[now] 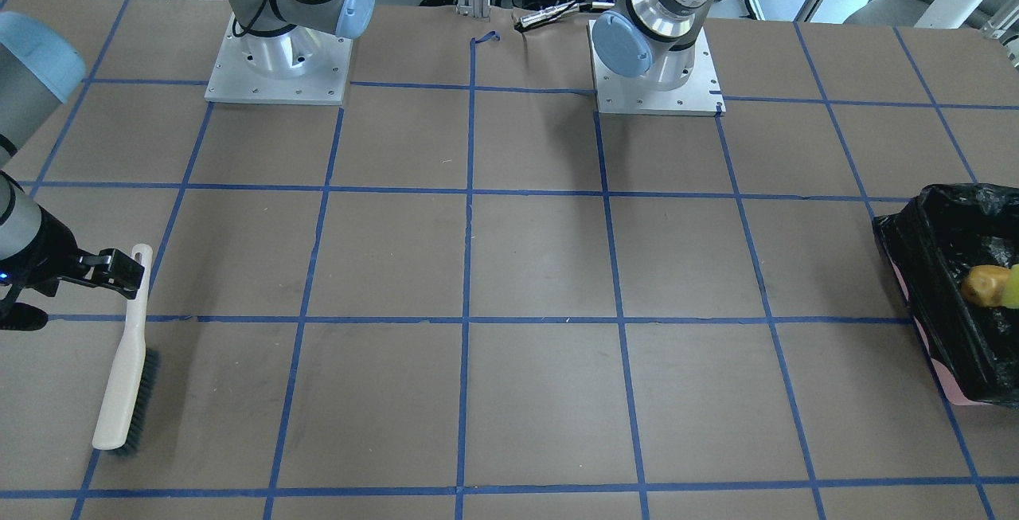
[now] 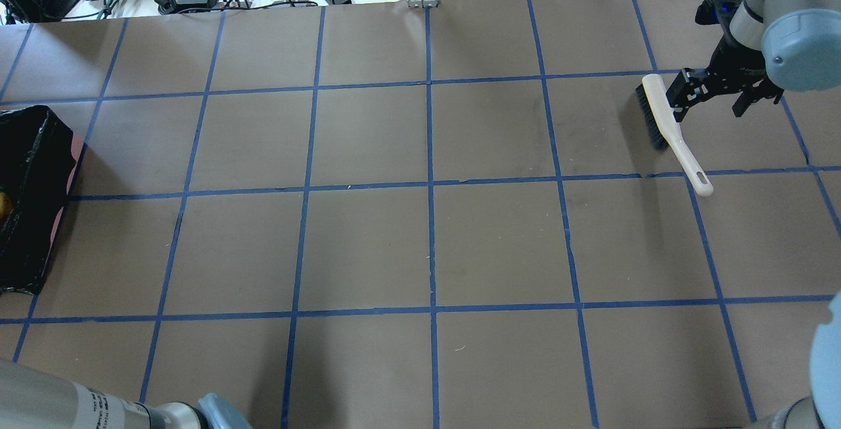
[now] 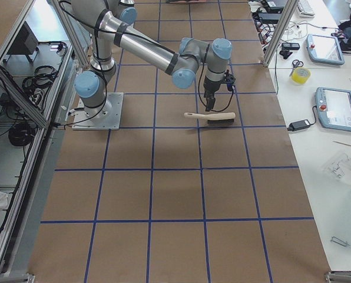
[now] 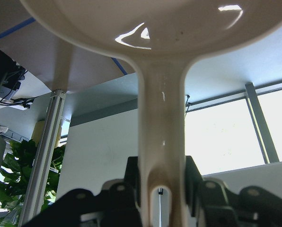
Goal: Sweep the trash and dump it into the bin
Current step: 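Tilt the dustpan into the bin with the left gripper while the right lowers the brush, then bring the dustpan back with the left gripper while the right releases the brush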
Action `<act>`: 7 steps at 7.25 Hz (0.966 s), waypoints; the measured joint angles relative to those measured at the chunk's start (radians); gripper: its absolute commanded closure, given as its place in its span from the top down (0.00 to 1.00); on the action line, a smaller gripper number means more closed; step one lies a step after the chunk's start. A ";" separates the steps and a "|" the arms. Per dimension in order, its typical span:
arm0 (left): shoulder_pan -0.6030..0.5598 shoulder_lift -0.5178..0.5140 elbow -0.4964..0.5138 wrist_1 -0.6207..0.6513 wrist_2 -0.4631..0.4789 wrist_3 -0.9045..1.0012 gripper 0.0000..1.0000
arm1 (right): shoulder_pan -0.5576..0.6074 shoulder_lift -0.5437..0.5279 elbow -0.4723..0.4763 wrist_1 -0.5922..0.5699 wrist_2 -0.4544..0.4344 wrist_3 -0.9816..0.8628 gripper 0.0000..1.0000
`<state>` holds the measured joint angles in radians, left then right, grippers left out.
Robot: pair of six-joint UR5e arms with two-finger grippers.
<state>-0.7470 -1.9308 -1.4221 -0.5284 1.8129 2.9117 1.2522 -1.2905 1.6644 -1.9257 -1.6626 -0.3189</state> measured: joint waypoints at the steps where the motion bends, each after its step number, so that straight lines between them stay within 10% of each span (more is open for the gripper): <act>1: -0.007 0.020 -0.028 0.022 0.009 0.001 0.00 | 0.002 -0.013 -0.002 0.001 0.002 -0.001 1.00; 7: -0.023 0.053 0.023 -0.306 -0.030 -0.179 0.00 | 0.107 -0.159 -0.012 0.093 0.012 0.151 1.00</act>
<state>-0.7702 -1.8780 -1.3988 -0.8340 1.7825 2.7331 1.3593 -1.4499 1.6529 -1.8324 -1.6511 -0.1674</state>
